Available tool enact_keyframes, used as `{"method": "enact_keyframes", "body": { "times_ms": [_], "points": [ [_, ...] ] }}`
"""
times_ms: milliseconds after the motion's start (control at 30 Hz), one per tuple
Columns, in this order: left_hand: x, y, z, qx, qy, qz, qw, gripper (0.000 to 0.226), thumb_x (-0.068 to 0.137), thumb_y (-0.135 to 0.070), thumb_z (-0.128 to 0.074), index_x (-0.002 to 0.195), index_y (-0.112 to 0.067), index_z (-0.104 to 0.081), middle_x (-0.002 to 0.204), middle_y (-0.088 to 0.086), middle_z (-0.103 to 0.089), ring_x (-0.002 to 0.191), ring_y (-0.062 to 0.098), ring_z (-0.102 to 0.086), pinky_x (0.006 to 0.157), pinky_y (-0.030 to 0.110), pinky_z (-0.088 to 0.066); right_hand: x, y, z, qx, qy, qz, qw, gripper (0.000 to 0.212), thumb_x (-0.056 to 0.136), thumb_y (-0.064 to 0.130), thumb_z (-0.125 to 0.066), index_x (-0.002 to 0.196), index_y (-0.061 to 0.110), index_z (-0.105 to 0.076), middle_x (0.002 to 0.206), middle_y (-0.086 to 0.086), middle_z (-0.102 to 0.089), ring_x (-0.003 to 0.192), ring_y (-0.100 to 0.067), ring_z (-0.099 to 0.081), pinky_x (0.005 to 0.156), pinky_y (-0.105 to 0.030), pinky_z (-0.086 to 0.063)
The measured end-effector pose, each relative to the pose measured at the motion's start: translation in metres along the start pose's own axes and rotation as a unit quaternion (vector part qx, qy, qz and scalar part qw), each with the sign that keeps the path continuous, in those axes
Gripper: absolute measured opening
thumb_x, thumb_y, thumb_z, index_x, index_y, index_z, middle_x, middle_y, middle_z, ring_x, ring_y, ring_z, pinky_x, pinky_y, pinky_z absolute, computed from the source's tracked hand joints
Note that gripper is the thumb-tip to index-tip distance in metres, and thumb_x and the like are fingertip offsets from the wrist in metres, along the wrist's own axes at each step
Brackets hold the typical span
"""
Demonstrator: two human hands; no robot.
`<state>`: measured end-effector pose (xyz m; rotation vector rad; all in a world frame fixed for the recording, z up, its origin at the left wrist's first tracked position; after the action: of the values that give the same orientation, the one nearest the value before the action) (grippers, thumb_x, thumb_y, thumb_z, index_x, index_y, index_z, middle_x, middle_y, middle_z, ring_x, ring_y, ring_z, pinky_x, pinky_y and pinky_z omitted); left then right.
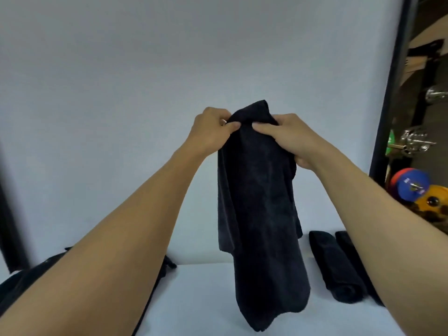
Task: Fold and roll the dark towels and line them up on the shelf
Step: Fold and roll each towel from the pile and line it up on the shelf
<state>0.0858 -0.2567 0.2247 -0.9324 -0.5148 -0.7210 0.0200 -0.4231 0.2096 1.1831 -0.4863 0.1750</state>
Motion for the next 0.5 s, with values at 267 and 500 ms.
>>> {"method": "enact_keyframes", "body": {
  "times_ms": [267, 500],
  "points": [
    [-0.020, -0.007, -0.038, -0.031, 0.033, -0.022, 0.999, 0.012, 0.087, -0.024, -0.069, 0.083, -0.015, -0.075, 0.080, -0.008, -0.071, 0.073, 0.002, -0.064, 0.062, 0.011, -0.044, -0.022, -0.038, -0.013, -0.048, 0.029, -0.049, 0.997, 0.028, 0.077, 0.022, -0.079, 0.102, 0.018, -0.069, 0.087, -0.001, -0.076, 0.078, -0.016, -0.075, 0.065, -0.027, -0.059],
    [-0.025, 0.035, -0.018, 0.012, -0.028, 0.039, 0.999, 0.011, 0.090, -0.022, -0.067, 0.082, -0.016, -0.070, 0.079, -0.010, -0.063, 0.073, 0.000, -0.057, 0.062, 0.007, -0.038, -0.090, -0.137, -0.016, -0.069, 0.121, -0.154, 0.978, 0.033, 0.076, 0.035, -0.079, 0.106, 0.026, -0.070, 0.102, 0.008, -0.075, 0.092, -0.011, -0.072, 0.082, -0.031, -0.059]
  ]
}}
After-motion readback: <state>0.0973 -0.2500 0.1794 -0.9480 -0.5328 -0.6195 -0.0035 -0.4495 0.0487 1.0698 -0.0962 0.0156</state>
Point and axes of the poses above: each hand's wrist, its own x-axis towards the middle knuckle, its own z-axis out of the back of the hand, y = z × x, the point moved 3 cm from there along x, towards the middle knuckle
